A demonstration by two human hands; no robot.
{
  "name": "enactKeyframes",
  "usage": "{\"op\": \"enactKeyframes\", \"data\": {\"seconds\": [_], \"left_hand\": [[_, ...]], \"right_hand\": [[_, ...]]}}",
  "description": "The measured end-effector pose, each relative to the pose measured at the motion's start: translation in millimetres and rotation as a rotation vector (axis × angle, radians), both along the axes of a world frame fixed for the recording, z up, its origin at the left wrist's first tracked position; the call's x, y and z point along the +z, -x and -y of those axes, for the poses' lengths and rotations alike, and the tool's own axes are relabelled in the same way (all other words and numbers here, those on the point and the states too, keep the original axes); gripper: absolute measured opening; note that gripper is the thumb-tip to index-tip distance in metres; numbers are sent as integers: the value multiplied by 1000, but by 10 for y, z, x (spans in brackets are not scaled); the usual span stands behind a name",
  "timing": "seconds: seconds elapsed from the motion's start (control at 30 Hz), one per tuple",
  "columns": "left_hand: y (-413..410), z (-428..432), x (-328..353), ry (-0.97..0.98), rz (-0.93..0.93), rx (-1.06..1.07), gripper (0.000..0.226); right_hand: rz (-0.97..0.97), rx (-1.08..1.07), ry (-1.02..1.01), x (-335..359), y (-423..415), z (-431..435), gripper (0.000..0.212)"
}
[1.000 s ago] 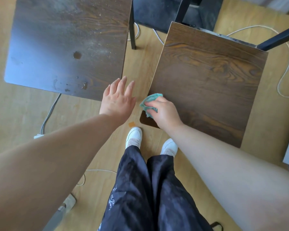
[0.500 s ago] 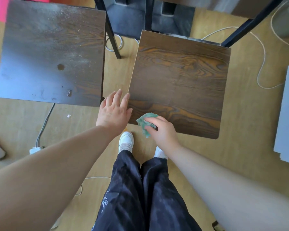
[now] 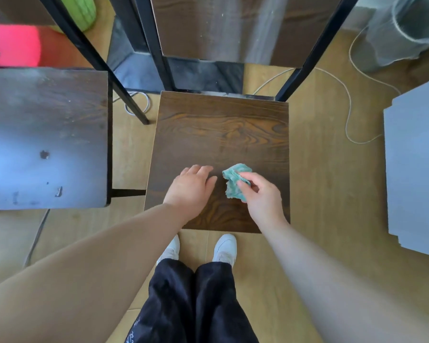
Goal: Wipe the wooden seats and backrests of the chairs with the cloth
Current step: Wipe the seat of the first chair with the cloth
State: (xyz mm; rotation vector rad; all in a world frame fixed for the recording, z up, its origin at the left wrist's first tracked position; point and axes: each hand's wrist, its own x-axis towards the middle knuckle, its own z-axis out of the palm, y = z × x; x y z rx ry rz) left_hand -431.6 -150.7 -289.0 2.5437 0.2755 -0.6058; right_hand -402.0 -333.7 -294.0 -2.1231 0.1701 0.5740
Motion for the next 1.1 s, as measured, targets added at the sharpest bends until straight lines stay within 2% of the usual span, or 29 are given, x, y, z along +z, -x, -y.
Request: {"op": "enactKeyframes", "data": {"seconds": [0.2,0.43,0.8,1.1], "left_hand": [[-361,142,-109,124,10,62,38],[-580,119,-148,120,-8,119,20],[-615,3,-132,110,-9,141,19],[-596,-101,-88,90,-10,129,20]], "right_hand": [[-18,0,-32,-77,-261,17,23],[-45,-3,-64,-161,-396,0,20],[-131,-135,-198,-145,-465,-22,18],[-121,-250,-208,-137,-542,34,15]]}}
